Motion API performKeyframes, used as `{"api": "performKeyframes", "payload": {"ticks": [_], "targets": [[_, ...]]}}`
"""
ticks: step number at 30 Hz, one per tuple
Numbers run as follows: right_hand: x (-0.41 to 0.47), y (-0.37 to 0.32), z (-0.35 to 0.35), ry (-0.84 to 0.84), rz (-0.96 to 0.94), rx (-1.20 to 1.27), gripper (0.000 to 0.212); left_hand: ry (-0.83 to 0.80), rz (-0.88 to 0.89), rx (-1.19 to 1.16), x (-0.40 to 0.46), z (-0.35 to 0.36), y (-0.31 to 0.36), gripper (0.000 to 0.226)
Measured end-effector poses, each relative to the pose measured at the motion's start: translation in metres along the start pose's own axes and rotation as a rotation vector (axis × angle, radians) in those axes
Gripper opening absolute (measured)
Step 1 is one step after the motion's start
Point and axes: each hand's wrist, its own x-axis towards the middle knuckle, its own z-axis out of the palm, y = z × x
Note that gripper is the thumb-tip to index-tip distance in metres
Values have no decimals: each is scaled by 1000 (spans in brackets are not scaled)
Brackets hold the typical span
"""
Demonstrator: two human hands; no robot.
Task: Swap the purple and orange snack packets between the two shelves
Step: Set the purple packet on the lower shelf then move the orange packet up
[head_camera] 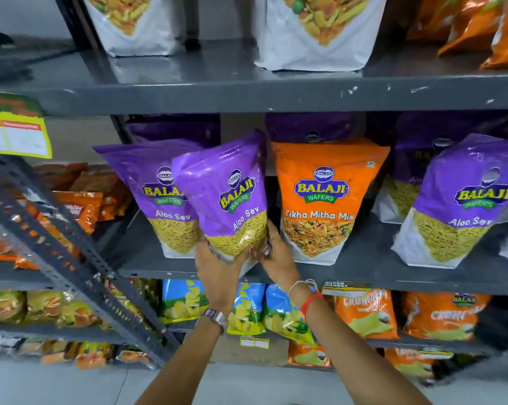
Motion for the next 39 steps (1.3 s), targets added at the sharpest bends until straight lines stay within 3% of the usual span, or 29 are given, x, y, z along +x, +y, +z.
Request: {"api": "performKeyframes", "payload": {"ticks": [3,6,8,10,13,16,18,21,26,33,39], "targets": [[-16,-3,4,175,-26,-32,58,5,30,-98,0,7,3,89],[-41,-3,-7,607,-145,-86,32,158,95,-89,-15,11,5,90],[-51,-5,-23,828,-138,-52,36,266,237,-70,-30,16,11,74],[-50,-4,-44,916,-77,-58,57,158,409,-123,-41,26,21,50],[-36,14,-74,811,-1,-73,91,-225,387,-192,-44,46,41,37],[-26,29,-95,608,116,-9,113,-342,160,-305,-43,65,41,56],[-23,32,-104,499,134,3,113,-448,36,-316,-42,74,40,73],[-24,29,-112,399,149,49,93,-579,-143,-347,-32,83,42,84],[-32,26,-117,364,186,7,71,-659,-138,-273,-10,87,44,63],[-74,12,-111,422,188,-41,74,-647,-142,-280,-35,57,52,44],[-112,-24,-100,435,75,-99,62,-600,-115,-392,-58,1,63,36]]}}
